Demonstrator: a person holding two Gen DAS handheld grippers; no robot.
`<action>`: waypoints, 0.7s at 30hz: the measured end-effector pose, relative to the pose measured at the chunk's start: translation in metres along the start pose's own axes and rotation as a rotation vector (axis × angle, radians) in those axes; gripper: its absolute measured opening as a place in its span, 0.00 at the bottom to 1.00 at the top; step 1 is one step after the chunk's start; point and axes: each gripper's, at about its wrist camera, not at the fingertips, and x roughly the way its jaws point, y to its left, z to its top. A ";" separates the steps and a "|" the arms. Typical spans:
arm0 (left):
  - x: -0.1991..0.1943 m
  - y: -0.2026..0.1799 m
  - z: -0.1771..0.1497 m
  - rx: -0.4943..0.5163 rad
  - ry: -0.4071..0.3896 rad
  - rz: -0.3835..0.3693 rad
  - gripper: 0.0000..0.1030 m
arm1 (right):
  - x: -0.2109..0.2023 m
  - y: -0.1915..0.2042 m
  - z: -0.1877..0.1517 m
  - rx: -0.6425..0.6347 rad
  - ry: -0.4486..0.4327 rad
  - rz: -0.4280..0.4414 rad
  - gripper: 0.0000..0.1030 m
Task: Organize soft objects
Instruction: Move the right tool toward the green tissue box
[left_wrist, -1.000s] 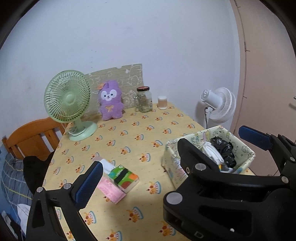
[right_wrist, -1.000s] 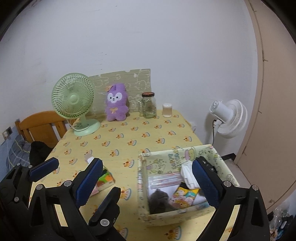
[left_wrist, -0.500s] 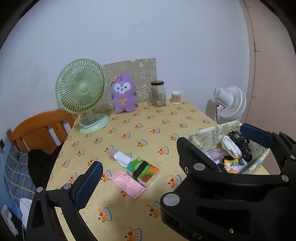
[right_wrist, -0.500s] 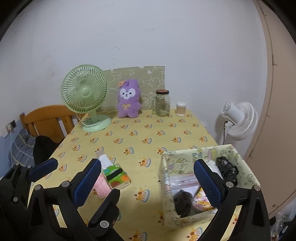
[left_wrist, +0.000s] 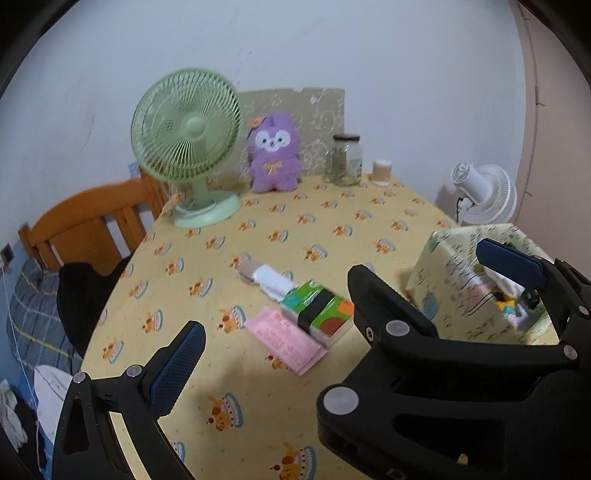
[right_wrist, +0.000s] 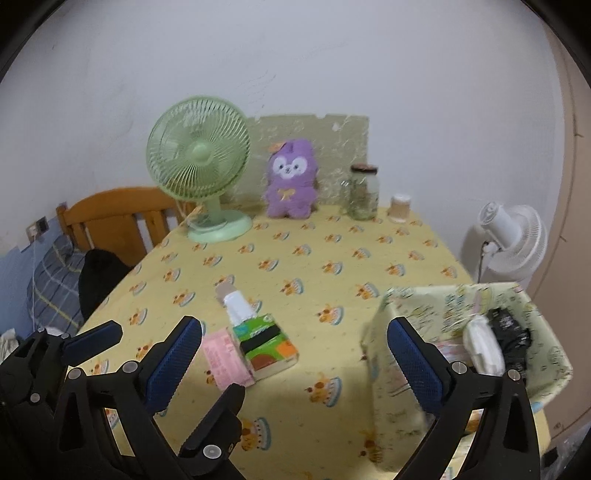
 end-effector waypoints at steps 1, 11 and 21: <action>0.004 0.002 -0.003 -0.005 0.011 0.005 1.00 | 0.006 0.002 -0.002 -0.007 0.016 0.010 0.99; 0.036 0.015 -0.020 -0.052 0.090 0.041 1.00 | 0.041 0.014 -0.019 -0.052 0.070 0.029 0.99; 0.063 0.026 -0.028 -0.085 0.154 0.045 1.00 | 0.076 0.024 -0.025 -0.095 0.148 0.074 0.86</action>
